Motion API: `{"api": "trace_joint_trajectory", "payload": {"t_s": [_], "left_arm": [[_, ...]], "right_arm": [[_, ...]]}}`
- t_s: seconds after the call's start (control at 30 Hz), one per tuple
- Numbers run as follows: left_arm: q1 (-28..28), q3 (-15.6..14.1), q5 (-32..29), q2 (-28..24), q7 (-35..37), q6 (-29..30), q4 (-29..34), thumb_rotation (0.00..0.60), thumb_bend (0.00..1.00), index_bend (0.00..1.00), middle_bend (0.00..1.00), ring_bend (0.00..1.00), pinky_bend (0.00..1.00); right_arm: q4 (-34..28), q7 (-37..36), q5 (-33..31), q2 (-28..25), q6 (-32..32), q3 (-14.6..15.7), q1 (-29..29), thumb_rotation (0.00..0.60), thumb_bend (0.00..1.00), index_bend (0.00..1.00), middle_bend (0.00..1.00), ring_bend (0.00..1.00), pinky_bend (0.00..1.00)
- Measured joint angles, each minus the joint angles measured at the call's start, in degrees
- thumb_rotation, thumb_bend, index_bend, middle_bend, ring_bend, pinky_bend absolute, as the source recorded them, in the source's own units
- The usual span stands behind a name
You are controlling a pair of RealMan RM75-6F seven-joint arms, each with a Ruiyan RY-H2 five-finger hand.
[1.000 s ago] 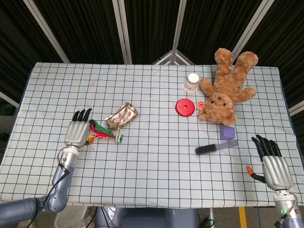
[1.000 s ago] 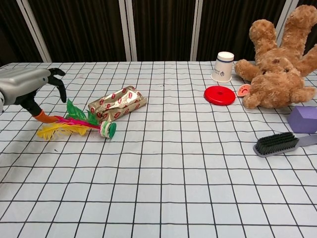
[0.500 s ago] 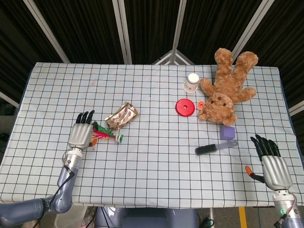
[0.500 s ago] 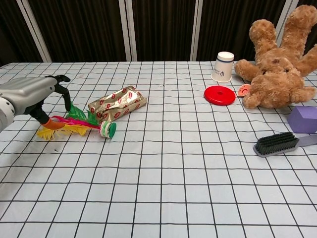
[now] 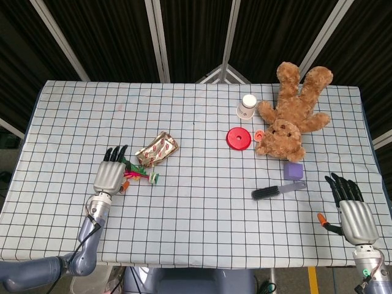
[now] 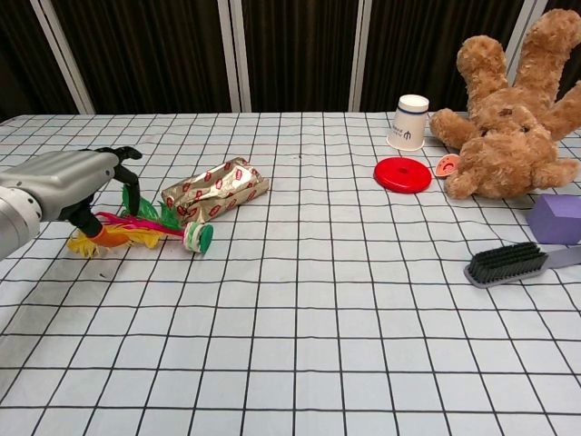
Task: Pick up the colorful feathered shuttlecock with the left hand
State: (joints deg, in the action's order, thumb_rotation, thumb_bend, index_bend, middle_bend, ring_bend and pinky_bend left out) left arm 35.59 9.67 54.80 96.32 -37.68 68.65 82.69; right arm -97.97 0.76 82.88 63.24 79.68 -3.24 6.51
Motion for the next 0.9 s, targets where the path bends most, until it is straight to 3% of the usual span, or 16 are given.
{"api": "trace_joint_trajectory", "payload": {"t_s": [0.2, 0.5, 0.9], "left_arm": [[0.3, 0.3, 0.0, 1.6, 0.7, -0.7, -2.8, 0.6, 0.41, 0.51, 0.03, 0.0, 0.0], [1.0, 0.6, 1.2, 4.8, 2.0, -1.3, -7.1, 0.6, 0.57, 0.55, 0.04, 0.0, 0.0], [0.7, 1.3, 4.2, 2.8, 3.1, 0.5, -5.3, 0.6, 0.58, 0.56, 0.04, 0.0, 0.0]], "right_arm": [[-0.2, 0.1, 0.1, 0.1, -0.1, 0.1, 0.0, 0.6, 0.34, 0.0, 0.0, 0.0, 0.0], [0.0, -0.7, -0.2, -0.2, -0.3, 0.0, 0.0, 0.6, 0.34, 0.0, 0.0, 0.0, 0.0], [-0.2, -0.8, -0.3, -0.4, 0.1, -0.1, -0.3, 0.6, 0.34, 0.0, 0.0, 0.0, 0.0]]}}
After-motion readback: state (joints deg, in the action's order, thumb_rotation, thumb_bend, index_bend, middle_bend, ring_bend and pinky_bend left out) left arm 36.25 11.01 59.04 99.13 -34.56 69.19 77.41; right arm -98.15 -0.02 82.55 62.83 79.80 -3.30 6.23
